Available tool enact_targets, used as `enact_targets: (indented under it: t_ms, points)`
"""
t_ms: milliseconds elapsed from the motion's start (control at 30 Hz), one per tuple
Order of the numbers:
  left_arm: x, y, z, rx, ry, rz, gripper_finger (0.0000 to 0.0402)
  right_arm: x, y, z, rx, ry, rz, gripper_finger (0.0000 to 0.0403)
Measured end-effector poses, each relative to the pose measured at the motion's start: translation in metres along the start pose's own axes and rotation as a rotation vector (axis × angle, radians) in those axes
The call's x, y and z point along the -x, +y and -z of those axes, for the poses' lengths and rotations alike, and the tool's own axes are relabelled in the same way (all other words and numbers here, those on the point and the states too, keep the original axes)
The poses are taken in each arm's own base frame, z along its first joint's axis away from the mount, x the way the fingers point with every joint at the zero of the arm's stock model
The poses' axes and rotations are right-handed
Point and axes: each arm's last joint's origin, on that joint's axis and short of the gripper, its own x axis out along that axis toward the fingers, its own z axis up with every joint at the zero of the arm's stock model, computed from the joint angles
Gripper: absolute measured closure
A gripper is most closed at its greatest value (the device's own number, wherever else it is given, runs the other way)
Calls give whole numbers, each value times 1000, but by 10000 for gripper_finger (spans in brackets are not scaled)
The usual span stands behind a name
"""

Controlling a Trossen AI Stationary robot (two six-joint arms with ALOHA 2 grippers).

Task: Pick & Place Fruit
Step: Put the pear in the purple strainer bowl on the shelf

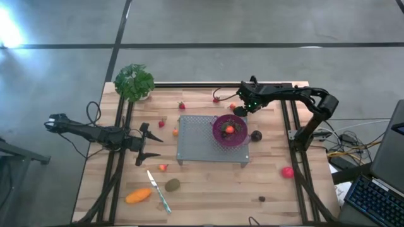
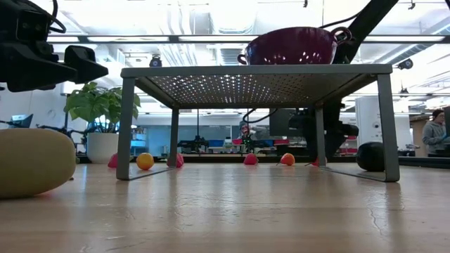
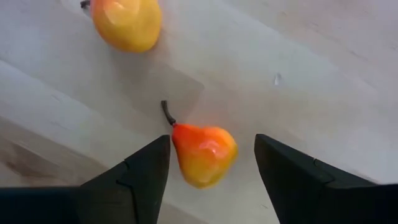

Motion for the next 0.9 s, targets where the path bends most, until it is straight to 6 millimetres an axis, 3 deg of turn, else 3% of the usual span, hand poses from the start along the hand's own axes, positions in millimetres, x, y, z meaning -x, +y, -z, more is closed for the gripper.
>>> enact_targets:
  t_ms: [667,900]
  points:
    - [0,0,0,0,0,0,110,0,0,0,32,2,1,270]
    - [0,0,0,0,0,0,110,0,0,0,60,3,1,274]
